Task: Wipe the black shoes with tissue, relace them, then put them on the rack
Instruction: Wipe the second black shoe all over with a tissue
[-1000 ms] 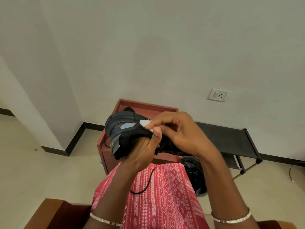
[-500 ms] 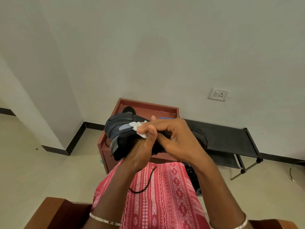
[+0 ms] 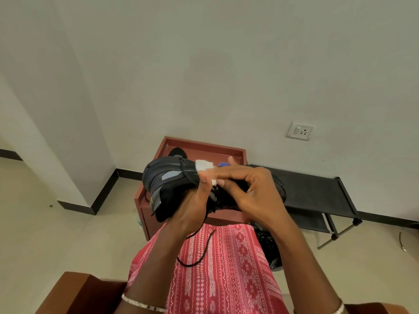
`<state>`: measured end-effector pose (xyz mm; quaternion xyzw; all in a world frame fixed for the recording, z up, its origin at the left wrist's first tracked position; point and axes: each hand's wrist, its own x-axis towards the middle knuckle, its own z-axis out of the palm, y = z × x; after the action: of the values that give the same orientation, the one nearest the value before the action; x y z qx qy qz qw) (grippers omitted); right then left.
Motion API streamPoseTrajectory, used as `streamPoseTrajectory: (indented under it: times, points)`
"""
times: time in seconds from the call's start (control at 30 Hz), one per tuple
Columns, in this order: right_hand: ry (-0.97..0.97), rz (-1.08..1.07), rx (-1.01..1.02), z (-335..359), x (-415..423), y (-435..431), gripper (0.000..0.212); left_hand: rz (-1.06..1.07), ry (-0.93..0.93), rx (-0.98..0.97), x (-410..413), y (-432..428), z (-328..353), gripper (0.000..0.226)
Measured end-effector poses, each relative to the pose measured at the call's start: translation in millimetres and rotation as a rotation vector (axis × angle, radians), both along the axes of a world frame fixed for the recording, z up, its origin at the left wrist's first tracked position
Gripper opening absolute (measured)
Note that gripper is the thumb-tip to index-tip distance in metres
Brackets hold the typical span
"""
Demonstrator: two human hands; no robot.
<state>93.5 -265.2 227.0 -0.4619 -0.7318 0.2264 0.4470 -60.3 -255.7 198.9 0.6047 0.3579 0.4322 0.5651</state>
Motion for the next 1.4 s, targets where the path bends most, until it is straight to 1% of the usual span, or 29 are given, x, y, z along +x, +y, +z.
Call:
streamPoseTrajectory:
  times: [0.1,0.23,0.3,0.4,0.47,0.57,0.63,0.7,0.8,0.87,0.93,1.03,1.2,1.23,1.33,1.4]
  points:
    - [-0.020,-0.113,0.036,-6,6,0,0.028,-0.029,-0.034,-0.077,0,-2,2,0.070]
    - [-0.038,-0.026,0.121,-7,-19,-21,0.032,-0.047,-0.069,-0.084,1,1,1,0.096]
    - [-0.054,-0.043,0.176,-12,-22,-24,0.034,-0.058,-0.084,-0.097,1,3,1,0.103]
    - [-0.121,-0.211,0.250,-21,-7,-8,0.041,-0.041,-0.146,-0.139,2,2,2,0.106]
    - [-0.146,-0.297,0.289,-23,-1,-2,0.042,-0.049,-0.189,-0.167,4,1,4,0.114]
    - [-0.145,-0.244,0.356,-24,-14,-12,0.045,-0.051,-0.220,-0.180,3,2,8,0.118]
    - [-0.151,-0.216,0.400,-27,-26,-25,0.043,-0.039,-0.235,-0.218,1,4,10,0.113]
    - [-0.195,-0.266,0.452,-35,-25,-26,0.043,-0.027,-0.243,-0.245,1,5,13,0.106]
    - [-0.277,-0.477,0.519,-43,-8,-16,0.038,-0.022,-0.285,-0.230,5,3,17,0.074]
    - [-0.269,-0.593,0.548,-47,-3,-16,0.034,-0.011,-0.308,-0.255,7,2,21,0.064]
    - [-0.221,-0.611,0.540,-53,-10,-24,0.026,-0.009,-0.321,-0.286,9,3,24,0.060]
    - [-0.077,-0.593,0.425,-70,-31,-38,0.015,0.034,-0.376,-0.352,12,5,31,0.054]
    - [0.170,-0.595,0.256,-76,-46,-37,0.014,0.089,-0.492,-0.455,19,9,33,0.058]
    - [0.219,-0.598,0.241,-73,-47,-35,0.013,0.087,-0.509,-0.464,21,9,34,0.055]
    - [0.379,-0.639,0.198,-59,-44,-22,0.016,0.049,-0.565,-0.478,28,12,34,0.031]
    - [0.488,-0.667,0.189,-47,-40,-11,0.018,0.034,-0.615,-0.469,31,14,37,0.027]
